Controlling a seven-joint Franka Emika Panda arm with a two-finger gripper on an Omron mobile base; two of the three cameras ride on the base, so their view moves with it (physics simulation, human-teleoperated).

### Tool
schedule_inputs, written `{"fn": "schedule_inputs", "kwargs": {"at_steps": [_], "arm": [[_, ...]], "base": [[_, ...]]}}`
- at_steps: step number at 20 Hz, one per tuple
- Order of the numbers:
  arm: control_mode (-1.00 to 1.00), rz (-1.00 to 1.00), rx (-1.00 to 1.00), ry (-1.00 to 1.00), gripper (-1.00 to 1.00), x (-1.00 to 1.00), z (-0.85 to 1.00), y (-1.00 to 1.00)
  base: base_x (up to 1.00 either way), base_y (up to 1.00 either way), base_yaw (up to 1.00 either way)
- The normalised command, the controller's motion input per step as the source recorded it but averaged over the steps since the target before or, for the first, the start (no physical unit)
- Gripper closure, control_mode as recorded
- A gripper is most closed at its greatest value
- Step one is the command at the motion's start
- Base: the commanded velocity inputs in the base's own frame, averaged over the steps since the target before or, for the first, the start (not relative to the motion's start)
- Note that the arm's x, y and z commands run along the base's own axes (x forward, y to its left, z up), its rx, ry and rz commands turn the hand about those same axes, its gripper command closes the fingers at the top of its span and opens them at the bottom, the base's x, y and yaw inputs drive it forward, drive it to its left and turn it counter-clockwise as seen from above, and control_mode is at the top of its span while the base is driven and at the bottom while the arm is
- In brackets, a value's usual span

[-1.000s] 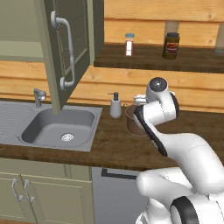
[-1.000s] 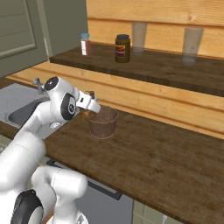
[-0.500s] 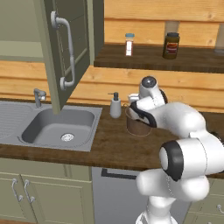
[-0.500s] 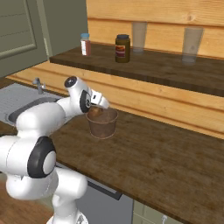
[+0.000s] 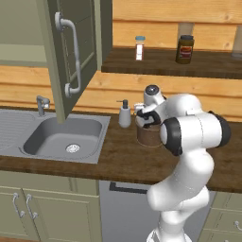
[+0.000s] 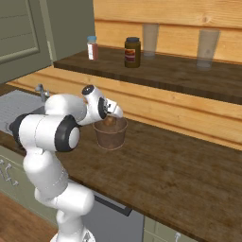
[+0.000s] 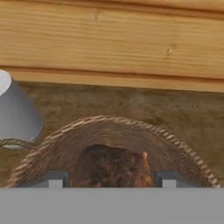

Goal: Open the cabinet, pick up the bread from the cabinet and place it in the basket. Then move the basket to the dining counter.

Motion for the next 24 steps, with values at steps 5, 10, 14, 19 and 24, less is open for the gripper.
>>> {"fn": "schedule_inputs", "kwargs": {"at_steps": [5, 10, 14, 19, 24], "arm": [[-1.0, 0.0, 0.01, 0.13, 1.0, 0.68, -0.3, -0.07], [-1.0, 0.0, 0.0, 0.16, 1.0, 0.34, -0.41, -0.02], [-1.0, 0.0, 0.0, 0.02, 1.0, 0.0, -0.38, 0.0], [-1.0, 0.0, 0.0, 0.0, 1.0, -0.05, -0.03, 0.0], [-1.0, 0.0, 0.0, 0.0, -1.0, -0.15, 0.0, 0.0]], "base": [[0.0, 0.0, 0.0], [0.0, 0.0, 0.0], [0.0, 0.0, 0.0], [0.0, 0.0, 0.0], [0.0, 0.0, 0.0]]}}
